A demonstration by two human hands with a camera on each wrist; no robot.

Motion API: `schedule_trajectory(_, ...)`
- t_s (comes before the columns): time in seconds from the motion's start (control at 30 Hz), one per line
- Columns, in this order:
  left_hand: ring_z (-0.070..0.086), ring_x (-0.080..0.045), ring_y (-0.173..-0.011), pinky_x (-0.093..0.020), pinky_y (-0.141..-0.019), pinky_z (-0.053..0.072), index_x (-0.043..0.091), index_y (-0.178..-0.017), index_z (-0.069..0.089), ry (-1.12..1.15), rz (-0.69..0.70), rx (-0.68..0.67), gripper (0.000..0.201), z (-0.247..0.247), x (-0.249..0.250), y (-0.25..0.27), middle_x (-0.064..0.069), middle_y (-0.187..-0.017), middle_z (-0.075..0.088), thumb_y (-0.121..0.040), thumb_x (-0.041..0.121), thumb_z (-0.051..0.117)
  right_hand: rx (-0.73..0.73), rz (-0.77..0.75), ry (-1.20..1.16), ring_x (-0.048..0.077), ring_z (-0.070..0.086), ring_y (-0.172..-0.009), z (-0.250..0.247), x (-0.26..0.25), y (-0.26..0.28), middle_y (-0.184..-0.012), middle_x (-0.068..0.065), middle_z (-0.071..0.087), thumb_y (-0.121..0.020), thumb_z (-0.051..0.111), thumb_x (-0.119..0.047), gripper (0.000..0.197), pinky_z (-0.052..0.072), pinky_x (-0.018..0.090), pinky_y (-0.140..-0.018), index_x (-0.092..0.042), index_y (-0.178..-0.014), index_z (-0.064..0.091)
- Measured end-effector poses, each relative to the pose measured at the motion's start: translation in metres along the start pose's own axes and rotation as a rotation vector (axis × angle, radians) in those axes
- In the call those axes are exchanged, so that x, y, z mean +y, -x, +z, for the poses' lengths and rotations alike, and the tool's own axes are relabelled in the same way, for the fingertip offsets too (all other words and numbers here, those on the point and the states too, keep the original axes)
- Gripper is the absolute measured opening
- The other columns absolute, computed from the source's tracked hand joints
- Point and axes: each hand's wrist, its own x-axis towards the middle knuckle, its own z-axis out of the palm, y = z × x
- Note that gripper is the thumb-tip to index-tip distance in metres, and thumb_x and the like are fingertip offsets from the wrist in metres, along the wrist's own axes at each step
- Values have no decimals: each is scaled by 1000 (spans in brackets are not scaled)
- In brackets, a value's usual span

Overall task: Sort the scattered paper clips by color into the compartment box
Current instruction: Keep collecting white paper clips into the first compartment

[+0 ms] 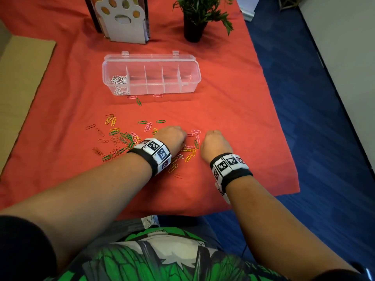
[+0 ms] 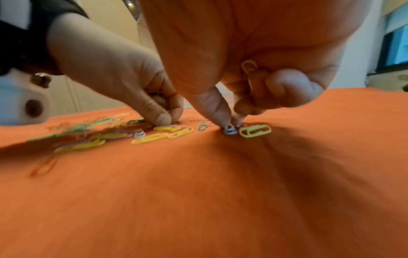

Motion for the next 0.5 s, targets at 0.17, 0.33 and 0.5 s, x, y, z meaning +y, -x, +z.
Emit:
schedule_trajectory(0.17,55,-32,-111,-40,-95,44,7,-110,57,-61,24,6,29,4,-4,4,-12,-114,59,-91,27,51,18,-49,44,36,58,-109,-7,-2,-6,-123,18,50,-88,49,-12,31,49,39,-88,0,-116,52)
schedule_trajectory(0.33,57,-32,-105,-41,-89,49,7,-102,63,-128,7,31,23,5,-8,11,-10,-104,61,-88,24,54,29,-71,108,36,59,-106,-1,-7,3,-120,18,52,-85,43,-1,31,51,41,-84,2,-113,54)
schedule_trajectory(0.5,57,-33,-106,-42,-90,48,6,-104,61,-151,16,28,24,5,-10,13,-12,-107,61,-92,22,48,-7,-36,-58,35,59,-107,-12,1,-10,-117,22,58,-88,46,-8,26,47,36,-90,3,-106,61)
